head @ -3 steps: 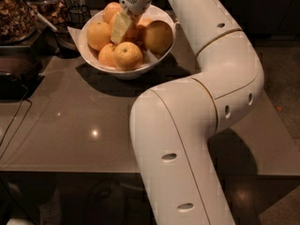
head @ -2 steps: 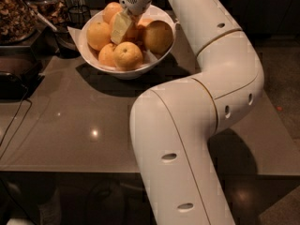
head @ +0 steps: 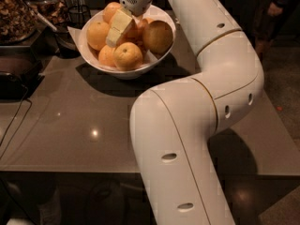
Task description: Pick orange from white bowl
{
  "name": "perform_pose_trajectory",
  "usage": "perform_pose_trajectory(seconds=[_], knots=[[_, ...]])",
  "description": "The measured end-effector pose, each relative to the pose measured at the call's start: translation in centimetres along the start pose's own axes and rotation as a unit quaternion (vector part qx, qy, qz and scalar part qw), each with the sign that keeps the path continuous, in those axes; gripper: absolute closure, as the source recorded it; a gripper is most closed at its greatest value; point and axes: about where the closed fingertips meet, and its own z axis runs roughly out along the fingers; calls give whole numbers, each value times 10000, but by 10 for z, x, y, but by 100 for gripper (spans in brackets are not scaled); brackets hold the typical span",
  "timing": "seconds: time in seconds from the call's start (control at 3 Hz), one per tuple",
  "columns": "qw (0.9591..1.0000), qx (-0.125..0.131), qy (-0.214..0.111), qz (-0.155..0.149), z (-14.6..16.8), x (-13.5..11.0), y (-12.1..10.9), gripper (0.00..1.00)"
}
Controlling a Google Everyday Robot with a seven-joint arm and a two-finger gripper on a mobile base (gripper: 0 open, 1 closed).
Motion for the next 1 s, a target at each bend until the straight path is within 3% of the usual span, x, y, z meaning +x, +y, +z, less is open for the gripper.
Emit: perform_pose_trajectory(seconds=[0.33, 1.0], knots=[[10000, 0, 0, 0, 0, 0, 0, 0], [10000, 0, 0, 0, 0, 0, 0, 41]])
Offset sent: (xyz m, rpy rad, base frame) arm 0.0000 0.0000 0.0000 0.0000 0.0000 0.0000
